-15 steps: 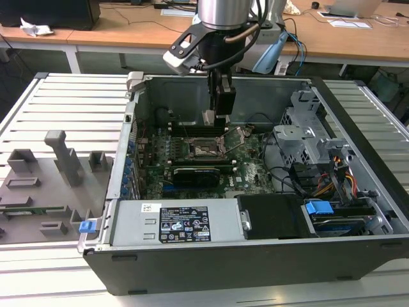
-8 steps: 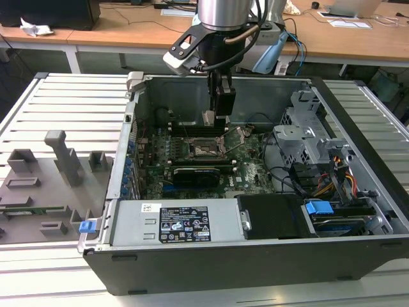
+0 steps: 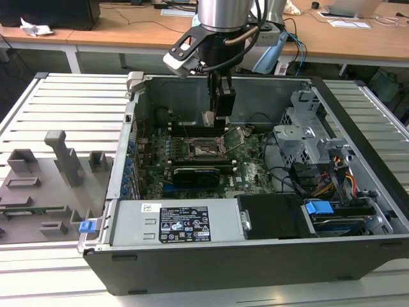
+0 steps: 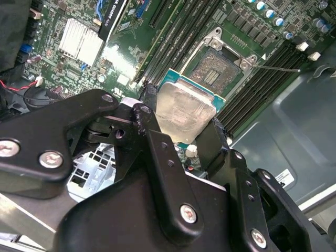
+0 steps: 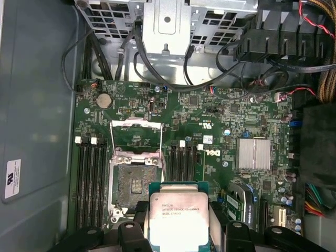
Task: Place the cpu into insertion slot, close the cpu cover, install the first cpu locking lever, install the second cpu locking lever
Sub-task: 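Place the cpu into insertion slot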
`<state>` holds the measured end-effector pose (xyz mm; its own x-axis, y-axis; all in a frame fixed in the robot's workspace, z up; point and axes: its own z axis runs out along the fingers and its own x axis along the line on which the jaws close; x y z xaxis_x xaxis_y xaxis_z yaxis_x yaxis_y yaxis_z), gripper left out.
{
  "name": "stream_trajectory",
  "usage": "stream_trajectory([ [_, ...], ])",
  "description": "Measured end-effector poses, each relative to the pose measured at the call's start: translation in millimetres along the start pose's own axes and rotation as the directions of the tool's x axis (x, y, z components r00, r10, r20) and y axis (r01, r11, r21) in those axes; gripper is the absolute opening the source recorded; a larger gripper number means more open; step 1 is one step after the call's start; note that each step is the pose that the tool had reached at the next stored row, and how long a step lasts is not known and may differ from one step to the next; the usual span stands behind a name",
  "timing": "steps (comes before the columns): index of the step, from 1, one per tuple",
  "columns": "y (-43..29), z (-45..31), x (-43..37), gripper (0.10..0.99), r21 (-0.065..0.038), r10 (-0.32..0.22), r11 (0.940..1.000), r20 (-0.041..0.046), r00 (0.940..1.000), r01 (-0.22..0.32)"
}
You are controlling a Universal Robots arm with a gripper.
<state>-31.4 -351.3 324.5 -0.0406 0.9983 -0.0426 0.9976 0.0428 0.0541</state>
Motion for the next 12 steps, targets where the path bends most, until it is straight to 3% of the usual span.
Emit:
stream_trajectory([
  [12,-0.1,2.4,0.1,0.541,0.000,0.000,1.0000,0.0000,1.0000,0.000],
])
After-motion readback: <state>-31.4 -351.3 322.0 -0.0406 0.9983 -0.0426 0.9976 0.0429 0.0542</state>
